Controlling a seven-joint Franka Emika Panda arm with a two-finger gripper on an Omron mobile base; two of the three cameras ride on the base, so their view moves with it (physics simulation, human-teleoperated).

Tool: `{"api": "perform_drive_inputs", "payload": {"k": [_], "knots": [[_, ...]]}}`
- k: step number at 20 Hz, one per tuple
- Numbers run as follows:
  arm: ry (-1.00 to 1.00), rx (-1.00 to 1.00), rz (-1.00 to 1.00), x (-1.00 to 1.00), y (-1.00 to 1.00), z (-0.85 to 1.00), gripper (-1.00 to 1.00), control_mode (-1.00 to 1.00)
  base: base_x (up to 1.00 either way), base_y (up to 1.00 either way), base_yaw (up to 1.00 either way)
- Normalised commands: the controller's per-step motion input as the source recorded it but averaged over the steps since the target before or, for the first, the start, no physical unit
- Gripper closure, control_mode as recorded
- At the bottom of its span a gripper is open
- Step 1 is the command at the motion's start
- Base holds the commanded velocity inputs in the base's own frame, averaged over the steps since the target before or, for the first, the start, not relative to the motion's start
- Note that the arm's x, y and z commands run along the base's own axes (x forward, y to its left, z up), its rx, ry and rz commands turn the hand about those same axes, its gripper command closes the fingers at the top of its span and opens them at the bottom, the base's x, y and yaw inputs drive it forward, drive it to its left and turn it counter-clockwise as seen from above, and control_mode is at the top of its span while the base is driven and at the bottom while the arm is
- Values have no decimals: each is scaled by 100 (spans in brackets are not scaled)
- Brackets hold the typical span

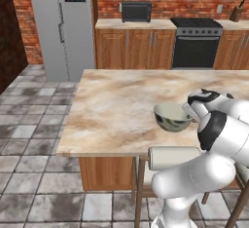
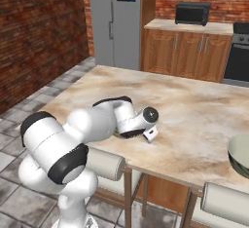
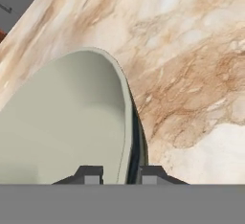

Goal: Pick up the bowls from the cabinet and place each bowl in front of a stool on the dining counter.

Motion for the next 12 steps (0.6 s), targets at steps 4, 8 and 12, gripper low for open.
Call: {"api": "perform_drive_inputs", "payload": {"k": [4,8,12], "knots": [[4,0,0,0,0,-29,100,-100,0,0,0],[0,0,0,-14,0,-2,100,-100,0,0,0],[0,0,0,-36,0,1,100,-100,0,0,0]]}}
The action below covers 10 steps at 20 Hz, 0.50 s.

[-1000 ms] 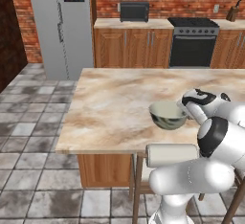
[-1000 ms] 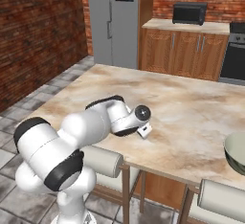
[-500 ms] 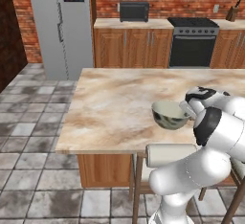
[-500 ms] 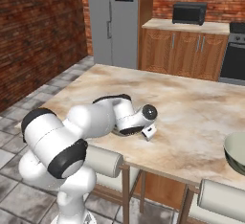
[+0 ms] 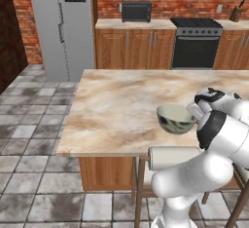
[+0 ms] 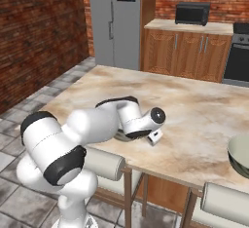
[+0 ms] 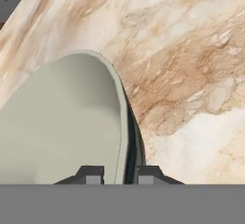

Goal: Pick up the bowls from the cabinet and place each bowl in front of a stool on the dining counter.

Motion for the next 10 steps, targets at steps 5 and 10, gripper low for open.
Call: {"api": "perform_drive_inputs", "payload": {"k": [5,10], "knots": [[0,-2,0,-33,5,0,100,-100,0,0,0],[0,-4,0,0,20,3,-100,-100,0,0,0]]}}
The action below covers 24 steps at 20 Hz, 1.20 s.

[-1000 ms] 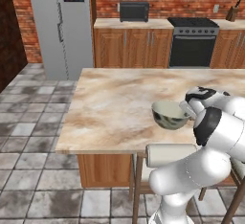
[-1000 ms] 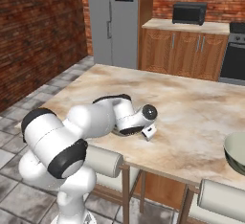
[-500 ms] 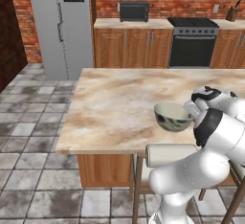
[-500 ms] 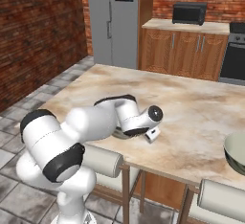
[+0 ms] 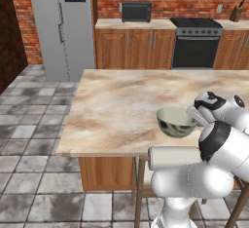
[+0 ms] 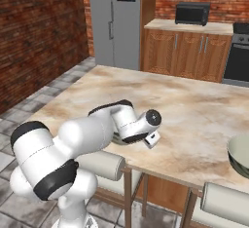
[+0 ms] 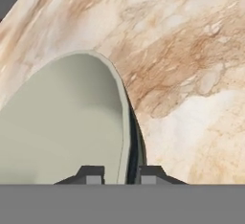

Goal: Pick up the bowls from the cabinet and place each bowl in front of a stool on the dining counter.

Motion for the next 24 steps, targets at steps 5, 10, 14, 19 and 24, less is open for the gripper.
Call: {"api": "perform_drive_inputs", "payload": {"k": [5,10,14,19,24], "knots": [[0,-6,0,3,10,45,-100,-100,0,0,0],[-2,-8,0,-23,0,74,-100,-100,0,0,0],[-7,-9,0,-51,0,97,-100,-100,0,0,0],[-16,-13,0,-74,5,99,-100,-100,0,0,0],[-21,-16,0,-57,20,100,-100,-100,0,0,0]]}}
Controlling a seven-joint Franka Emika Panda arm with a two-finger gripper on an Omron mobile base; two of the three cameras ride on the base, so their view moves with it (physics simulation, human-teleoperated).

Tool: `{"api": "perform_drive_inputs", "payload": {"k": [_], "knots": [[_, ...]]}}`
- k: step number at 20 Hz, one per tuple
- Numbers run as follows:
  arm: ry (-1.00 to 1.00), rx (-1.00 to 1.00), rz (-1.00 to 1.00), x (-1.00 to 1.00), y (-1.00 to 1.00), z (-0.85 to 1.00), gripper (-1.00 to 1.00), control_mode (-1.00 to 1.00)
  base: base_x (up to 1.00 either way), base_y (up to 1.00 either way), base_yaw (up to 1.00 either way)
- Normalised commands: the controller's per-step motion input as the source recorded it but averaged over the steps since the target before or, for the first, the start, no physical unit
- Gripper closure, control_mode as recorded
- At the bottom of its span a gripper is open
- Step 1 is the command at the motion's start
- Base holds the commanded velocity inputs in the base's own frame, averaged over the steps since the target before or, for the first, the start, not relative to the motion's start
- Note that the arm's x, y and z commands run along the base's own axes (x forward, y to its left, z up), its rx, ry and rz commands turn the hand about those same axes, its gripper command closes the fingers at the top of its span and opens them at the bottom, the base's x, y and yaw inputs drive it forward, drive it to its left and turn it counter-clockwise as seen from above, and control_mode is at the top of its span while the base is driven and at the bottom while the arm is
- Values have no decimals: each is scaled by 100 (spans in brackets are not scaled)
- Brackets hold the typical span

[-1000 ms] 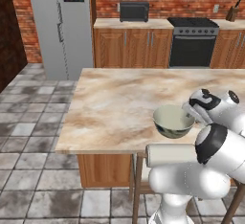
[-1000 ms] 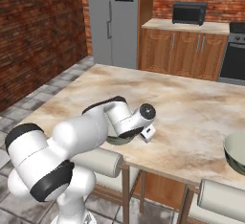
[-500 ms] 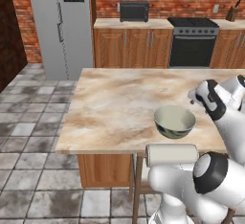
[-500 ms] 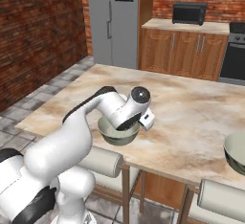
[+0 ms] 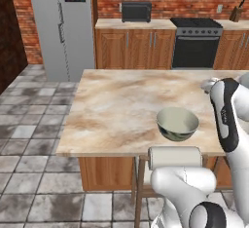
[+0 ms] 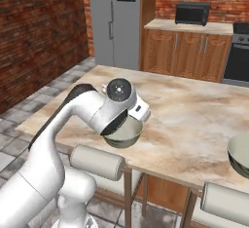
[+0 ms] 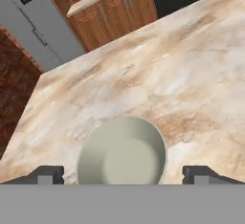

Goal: Pick up the bowls from the cabinet and place each bowl in front of a stool on the dining counter.

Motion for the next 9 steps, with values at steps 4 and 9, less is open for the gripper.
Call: {"api": "perform_drive_inputs", "payload": {"k": [4,9], "knots": [[-21,-14,0,-62,10,92,-100,-100,0,0,0],[-26,-6,0,-95,-5,38,-100,-100,0,0,0]]}}
